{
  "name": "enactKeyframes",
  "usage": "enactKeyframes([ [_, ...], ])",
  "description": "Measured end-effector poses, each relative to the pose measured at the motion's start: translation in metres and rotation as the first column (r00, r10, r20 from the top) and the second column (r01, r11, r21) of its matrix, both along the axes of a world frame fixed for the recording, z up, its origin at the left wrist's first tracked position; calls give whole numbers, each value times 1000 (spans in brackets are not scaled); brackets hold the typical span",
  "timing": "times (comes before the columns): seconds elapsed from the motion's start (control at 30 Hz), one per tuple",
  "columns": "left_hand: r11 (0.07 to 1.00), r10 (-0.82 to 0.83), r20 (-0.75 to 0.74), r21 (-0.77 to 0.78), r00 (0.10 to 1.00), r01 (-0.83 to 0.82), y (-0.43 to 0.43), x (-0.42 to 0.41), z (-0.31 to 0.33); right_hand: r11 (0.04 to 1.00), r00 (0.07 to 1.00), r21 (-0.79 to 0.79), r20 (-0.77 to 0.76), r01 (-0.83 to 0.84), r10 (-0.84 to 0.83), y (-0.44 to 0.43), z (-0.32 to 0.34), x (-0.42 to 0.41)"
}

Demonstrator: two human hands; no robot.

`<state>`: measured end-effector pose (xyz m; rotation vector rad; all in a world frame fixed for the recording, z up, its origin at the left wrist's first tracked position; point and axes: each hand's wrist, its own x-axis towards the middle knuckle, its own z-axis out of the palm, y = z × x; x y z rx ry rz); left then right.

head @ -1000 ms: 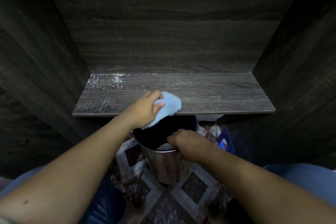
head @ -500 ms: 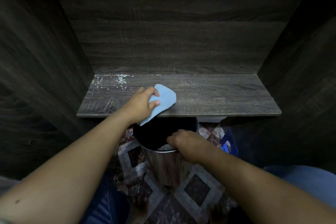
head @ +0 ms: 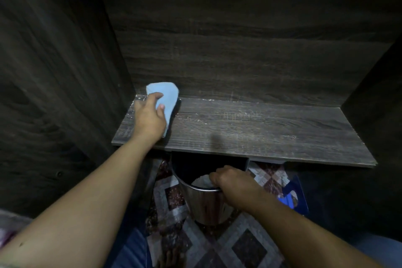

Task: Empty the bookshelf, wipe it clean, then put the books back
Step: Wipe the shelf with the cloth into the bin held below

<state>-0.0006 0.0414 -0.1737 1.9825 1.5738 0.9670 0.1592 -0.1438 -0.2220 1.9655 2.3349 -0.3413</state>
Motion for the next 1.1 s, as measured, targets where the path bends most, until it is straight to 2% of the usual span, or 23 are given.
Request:
enactKeyframes([
  [0.2,965,184,-96,207,978,-161,30,-27,-14,1000,1000,5,-2,8,-8,11,-8,-4],
  [0.33,947,176,-240,306,955,-98,42,-37,-21,1000,1000,10,-29,-5,6,14,-16,-5],
  [0.43,929,193,-381,366,904,-44,51,-43,-25,1000,999,3,-51,-5,5,13,-19,-5],
  [0.67,868,270,-579,493,770,67,76,-52,-35,1000,998,-22,-54,-16,15,17,-15,-9],
  [0.77,878,296,-670,471,680,82,88,-49,-36,999,995,38,-93,-26,30,19,-17,-10],
  [0.83,915,276,-710,400,647,49,91,-39,-36,1000,997,18,-74,-21,23,21,-18,-8],
  [0.93,967,223,-686,245,692,-69,92,-21,-40,999,995,38,-93,-18,22,21,-21,-5],
  [1.03,976,215,-646,158,732,-147,97,-11,-40,991,993,129,-104,-44,58,22,-27,2],
  [1.1,981,195,-638,108,745,-164,100,-9,-36,993,989,115,-138,-29,45,21,-32,5],
])
